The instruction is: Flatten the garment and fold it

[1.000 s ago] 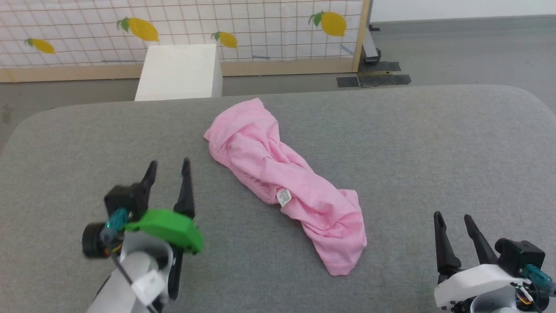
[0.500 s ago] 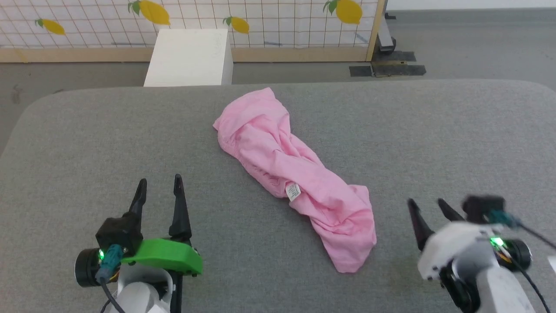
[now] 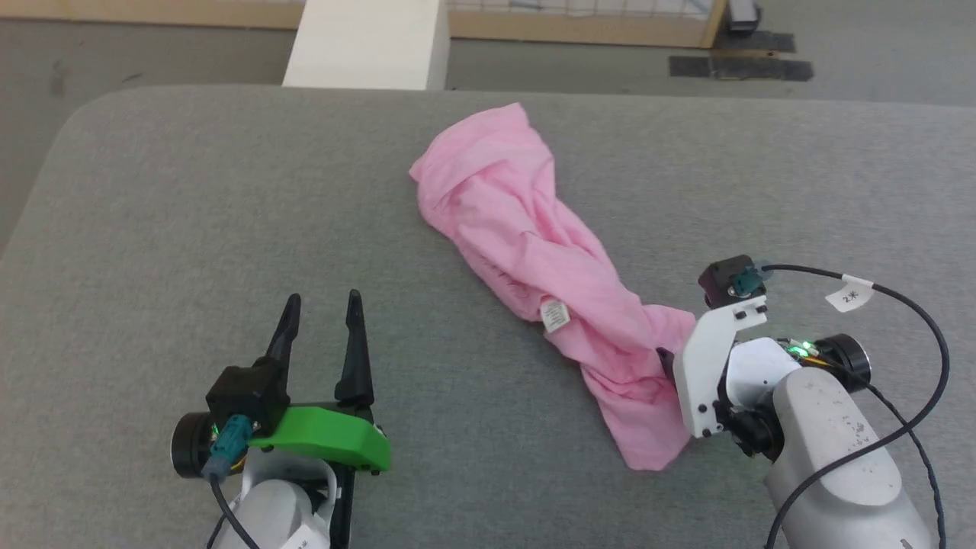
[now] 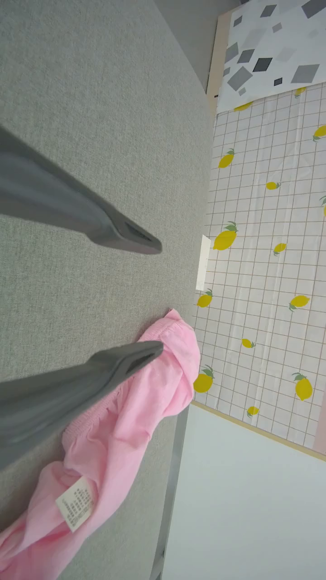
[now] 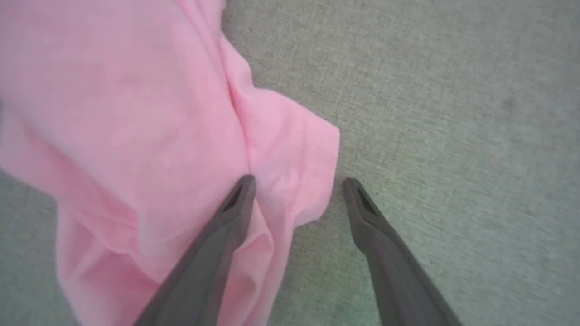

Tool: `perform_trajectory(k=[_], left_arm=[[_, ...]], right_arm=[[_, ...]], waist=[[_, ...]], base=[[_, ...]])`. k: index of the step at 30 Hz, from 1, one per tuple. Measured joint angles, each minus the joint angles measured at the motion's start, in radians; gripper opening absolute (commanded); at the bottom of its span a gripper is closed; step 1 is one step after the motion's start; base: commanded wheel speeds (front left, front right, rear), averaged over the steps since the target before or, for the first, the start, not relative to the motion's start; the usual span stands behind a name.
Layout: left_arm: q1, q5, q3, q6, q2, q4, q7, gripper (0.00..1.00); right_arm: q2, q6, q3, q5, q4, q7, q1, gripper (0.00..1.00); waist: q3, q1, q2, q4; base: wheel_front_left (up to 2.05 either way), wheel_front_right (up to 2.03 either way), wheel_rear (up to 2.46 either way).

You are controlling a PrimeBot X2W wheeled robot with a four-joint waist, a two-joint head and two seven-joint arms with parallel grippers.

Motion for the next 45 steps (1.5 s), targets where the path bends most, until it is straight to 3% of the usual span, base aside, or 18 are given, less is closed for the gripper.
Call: perform_trajectory(k=[3,4,5,6,12,18,22,23,24,25,30,35,45], left_arm=[[-0.002,0.006,0.009,-0.012,-0.013,0.011,0.000,1.00],[-0.003,0.007,0.011,-0.016,-0.016,0.014,0.000,1.00],[-0.004,0.009,0.014,-0.020,-0.019,0.017,0.000,1.00],[-0.004,0.011,0.017,-0.024,-0.022,0.020,0.000,1.00],[-0.004,0.017,0.039,-0.041,-0.032,0.032,0.000,1.00],[-0.004,0.024,0.044,-0.056,-0.044,0.052,0.000,1.00],[0.006,0.024,0.059,-0.057,-0.046,0.061,0.000,1.00],[0.011,0.024,0.063,-0.057,-0.046,0.064,0.000,1.00],[0.014,0.023,0.065,-0.057,-0.046,0.068,0.000,1.00],[0.017,0.023,0.066,-0.057,-0.047,0.074,0.000,1.00],[0.015,-0.012,0.064,-0.067,-0.050,0.102,0.000,1.00],[-0.056,-0.089,0.018,-0.070,-0.053,0.134,0.074,1.00],[-0.424,-0.204,-0.302,-0.056,-0.058,0.313,0.404,1.00]], right_arm=[[-0.003,0.000,-0.002,0.015,0.010,0.007,-0.001,1.00],[-0.006,0.000,-0.004,0.024,0.010,0.007,-0.001,0.67],[-0.012,0.000,-0.006,0.037,0.008,0.007,-0.002,0.19],[-0.020,0.000,-0.006,0.053,0.003,0.006,-0.003,0.00],[-0.089,0.000,-0.078,0.132,-0.037,-0.039,-0.006,0.00],[-0.213,0.000,-0.340,0.101,-0.058,-0.061,0.005,0.00],[-0.202,0.000,-0.472,0.065,-0.068,-0.052,0.090,0.00],[-0.185,0.000,-0.490,0.062,-0.071,-0.051,0.112,0.13],[-0.169,0.000,-0.501,0.063,-0.078,-0.053,0.126,0.64],[-0.146,0.000,-0.515,0.067,-0.092,-0.067,0.137,1.00],[-0.049,0.000,-0.582,0.127,-0.230,-0.243,0.141,1.00],[-0.007,0.000,-0.608,0.168,-0.353,-0.363,0.207,1.00],[0.004,0.000,-0.508,0.283,-0.357,-0.479,0.302,1.00]], waist=[[0.016,0.0000,0.0000,0.019],[0.020,0.0000,0.0000,0.023],[0.025,0.0000,0.0000,0.027],[0.028,0.0000,0.0000,0.030],[0.020,0.0000,0.0000,0.018],[-0.015,0.0000,0.0000,0.005],[-0.039,0.0000,0.0000,-0.001],[-0.044,0.0000,0.0001,-0.005],[-0.047,0.0000,0.0000,-0.008],[-0.051,0.0000,0.0001,-0.013],[-0.076,0.0000,0.0000,-0.034],[-0.089,0.0000,0.0000,-0.064],[-0.050,0.0000,0.0001,-0.169]], base=[[0.00,0.00,0.00],[0.00,0.00,0.00],[0.00,0.00,0.00],[0.00,0.00,0.00],[0.00,0.00,0.00],[0.00,0.00,0.00],[0.00,0.00,0.00],[0.00,0.00,0.00],[0.00,0.00,0.00],[0.00,0.00,0.00],[0.00,0.00,0.00],[0.00,0.00,0.00],[0.00,0.00,0.00]])
